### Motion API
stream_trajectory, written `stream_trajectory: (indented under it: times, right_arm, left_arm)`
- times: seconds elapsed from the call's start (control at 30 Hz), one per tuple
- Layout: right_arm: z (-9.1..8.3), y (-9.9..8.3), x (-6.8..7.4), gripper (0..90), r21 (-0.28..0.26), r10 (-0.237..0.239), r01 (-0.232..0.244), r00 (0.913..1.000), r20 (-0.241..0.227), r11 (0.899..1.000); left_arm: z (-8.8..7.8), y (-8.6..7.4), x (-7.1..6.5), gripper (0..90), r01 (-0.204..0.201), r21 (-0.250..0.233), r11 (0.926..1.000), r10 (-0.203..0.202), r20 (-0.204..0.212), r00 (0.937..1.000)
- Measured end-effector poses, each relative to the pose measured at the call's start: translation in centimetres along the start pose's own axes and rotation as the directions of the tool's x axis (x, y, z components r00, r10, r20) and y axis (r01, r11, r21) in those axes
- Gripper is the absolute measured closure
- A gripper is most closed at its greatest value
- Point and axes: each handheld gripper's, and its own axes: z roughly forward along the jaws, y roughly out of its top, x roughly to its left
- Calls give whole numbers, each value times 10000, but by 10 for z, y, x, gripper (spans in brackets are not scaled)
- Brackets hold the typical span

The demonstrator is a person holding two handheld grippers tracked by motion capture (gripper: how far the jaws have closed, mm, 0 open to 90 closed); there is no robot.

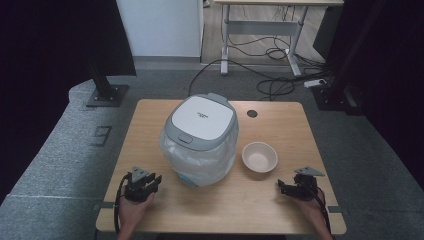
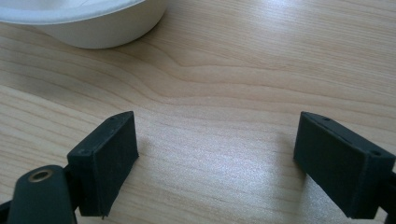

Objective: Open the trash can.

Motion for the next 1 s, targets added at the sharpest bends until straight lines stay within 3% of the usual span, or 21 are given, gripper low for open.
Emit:
stream_trajectory:
  times: [0.23,0.37,0.53,1.0]
  right_arm:
    - [0,0,0,126,-1,-5,5,10000,-2,10000]
    - [0,0,0,126,-2,-5,5,10000,-3,10000]
    - [0,0,0,128,-7,0,0,10000,3,10000]
    - [0,0,0,129,-10,-1,1,10000,7,10000]
  left_arm:
    - [-5,3,-5,810,-246,-455,9987,258,258,9993]
    - [-11,5,-8,870,-292,-958,9950,350,602,9976]
    - [-11,7,-12,900,-288,-1114,9934,402,1018,9940]
    - [-1,13,-33,900,-545,-1036,9931,715,1681,9832]
